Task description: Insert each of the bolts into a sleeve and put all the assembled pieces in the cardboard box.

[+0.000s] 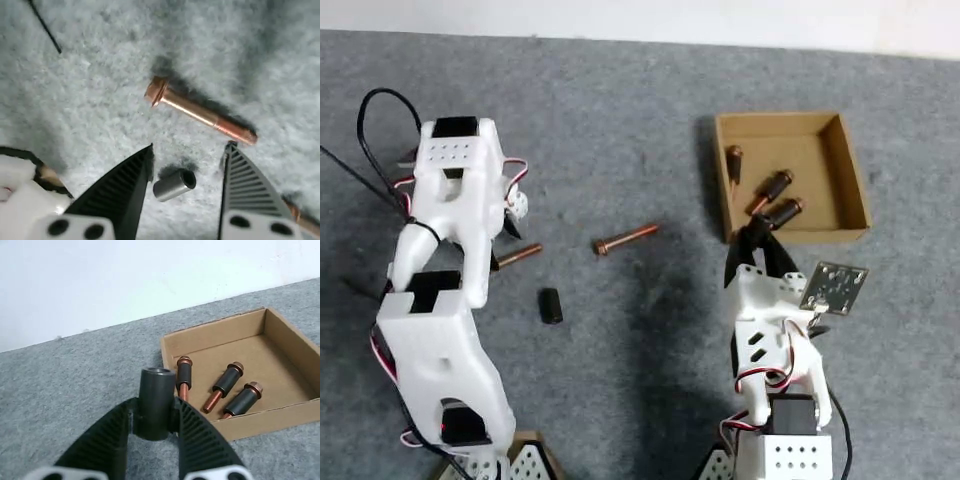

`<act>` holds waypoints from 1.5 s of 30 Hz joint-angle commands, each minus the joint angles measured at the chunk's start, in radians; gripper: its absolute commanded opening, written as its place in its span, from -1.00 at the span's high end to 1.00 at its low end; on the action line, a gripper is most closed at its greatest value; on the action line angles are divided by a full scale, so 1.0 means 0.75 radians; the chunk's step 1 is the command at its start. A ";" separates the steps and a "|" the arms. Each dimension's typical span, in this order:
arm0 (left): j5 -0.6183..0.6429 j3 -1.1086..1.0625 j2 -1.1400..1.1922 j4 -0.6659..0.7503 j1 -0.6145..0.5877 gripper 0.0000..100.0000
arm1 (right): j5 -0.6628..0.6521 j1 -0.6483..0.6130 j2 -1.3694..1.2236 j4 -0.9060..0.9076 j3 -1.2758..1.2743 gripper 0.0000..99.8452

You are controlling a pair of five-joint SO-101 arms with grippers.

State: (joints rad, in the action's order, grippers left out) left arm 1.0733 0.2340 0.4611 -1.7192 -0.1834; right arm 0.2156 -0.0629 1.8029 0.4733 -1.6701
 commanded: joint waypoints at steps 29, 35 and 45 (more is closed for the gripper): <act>0.166 -0.455 -0.011 0.581 -0.101 0.57 | -0.147 -0.091 0.001 -0.046 -0.142 0.99; 0.166 -0.455 -0.011 0.581 -0.105 0.57 | -0.147 -0.091 0.001 -0.046 -0.142 0.99; 0.168 -0.455 -0.011 0.667 -0.179 0.57 | -0.149 -0.091 0.001 -0.046 -0.142 0.99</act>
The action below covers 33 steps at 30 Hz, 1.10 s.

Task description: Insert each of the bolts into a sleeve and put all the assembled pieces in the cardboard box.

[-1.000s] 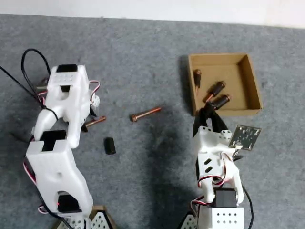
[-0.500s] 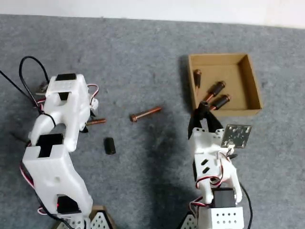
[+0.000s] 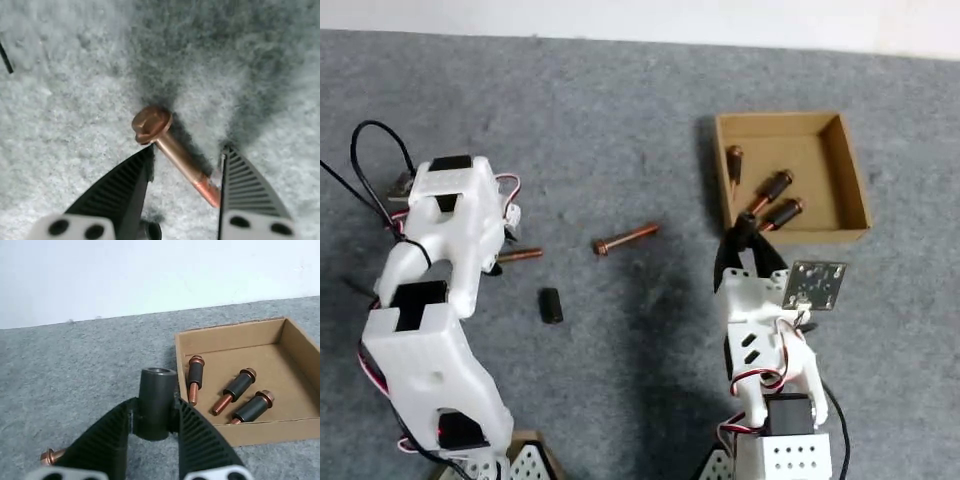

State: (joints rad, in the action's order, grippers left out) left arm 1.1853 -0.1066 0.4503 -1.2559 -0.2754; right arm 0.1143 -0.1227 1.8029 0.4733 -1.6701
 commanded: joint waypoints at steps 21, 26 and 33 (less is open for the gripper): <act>0.057 0.011 0.003 0.051 -0.140 0.62 | -0.016 -0.011 0.001 -0.046 -0.140 0.99; 0.055 0.013 0.003 0.051 -0.146 0.99 | -0.016 -0.011 0.001 -0.046 -0.140 0.99; 0.051 0.017 0.003 0.049 -0.159 0.99 | -0.018 -0.011 0.001 -0.046 -0.140 0.99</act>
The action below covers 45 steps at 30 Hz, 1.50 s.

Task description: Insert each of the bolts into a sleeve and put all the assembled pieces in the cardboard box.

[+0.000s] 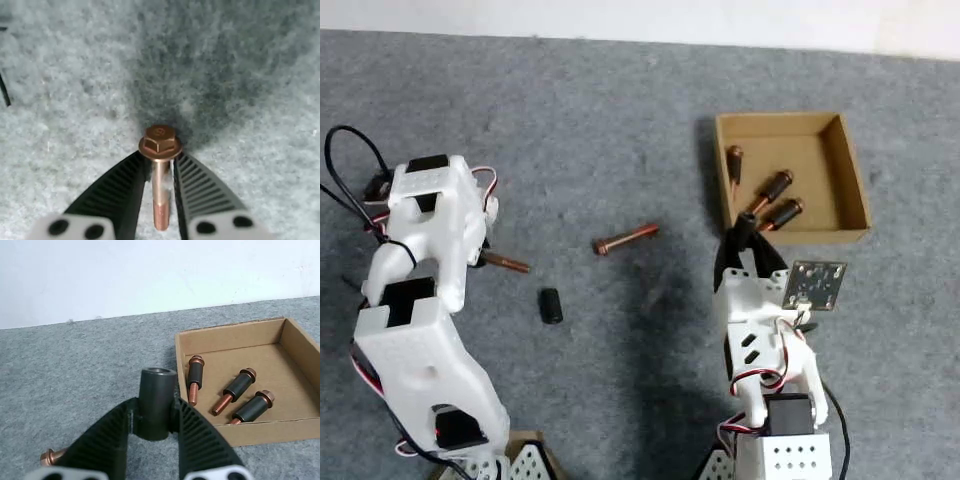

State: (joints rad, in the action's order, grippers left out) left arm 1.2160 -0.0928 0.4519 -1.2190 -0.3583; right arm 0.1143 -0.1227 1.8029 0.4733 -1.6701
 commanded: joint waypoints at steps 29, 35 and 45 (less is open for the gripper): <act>-0.475 0.287 -0.815 -0.485 0.048 0.99 | -0.014 -0.013 0.001 -0.046 -0.142 0.99; -0.606 0.285 -1.040 -0.612 0.042 0.99 | -0.014 -0.013 0.001 -0.046 -0.142 0.99; -0.716 -0.140 -1.488 -0.620 0.048 0.99 | -0.014 -0.013 0.001 -0.046 -0.142 0.99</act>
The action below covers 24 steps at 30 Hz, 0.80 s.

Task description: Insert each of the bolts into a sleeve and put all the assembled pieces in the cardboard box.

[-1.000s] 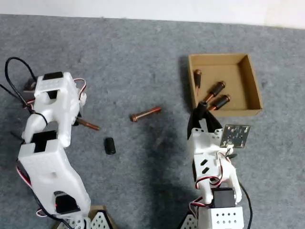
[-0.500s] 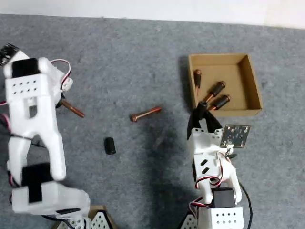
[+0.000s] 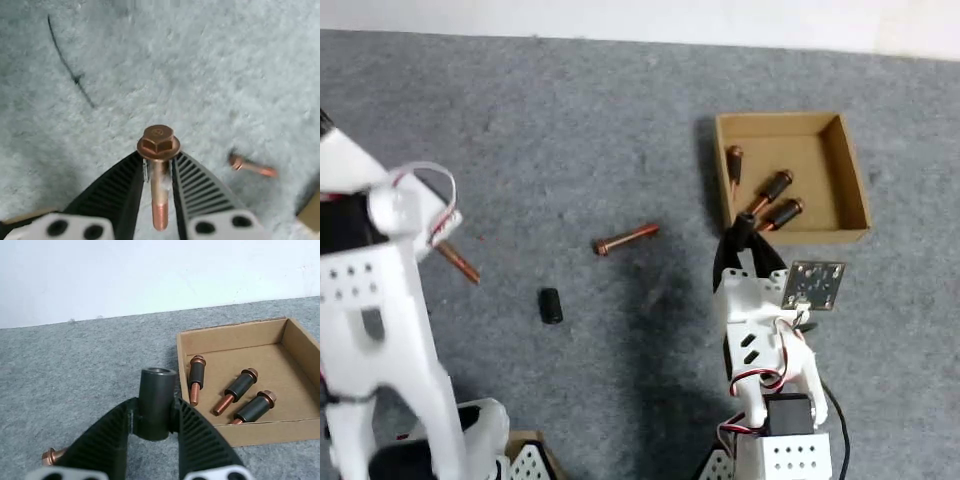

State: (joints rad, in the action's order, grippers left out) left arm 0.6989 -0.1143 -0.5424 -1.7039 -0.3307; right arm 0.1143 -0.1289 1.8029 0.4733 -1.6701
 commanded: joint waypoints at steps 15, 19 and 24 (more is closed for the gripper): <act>-0.070 -0.961 -1.220 0.577 0.009 0.99 | -0.014 -0.005 0.001 -0.044 -0.142 0.99; -0.070 -1.173 -1.492 0.683 0.005 0.99 | -0.014 -0.005 0.001 -0.044 -0.142 0.99; -0.072 -1.368 -1.742 0.759 0.009 0.99 | -0.014 -0.005 0.001 -0.044 -0.142 0.99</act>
State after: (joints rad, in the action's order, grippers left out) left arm 0.6529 -1.1055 -1.7622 -1.1868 -0.3307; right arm 0.1143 -0.1289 1.8029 0.4733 -1.6701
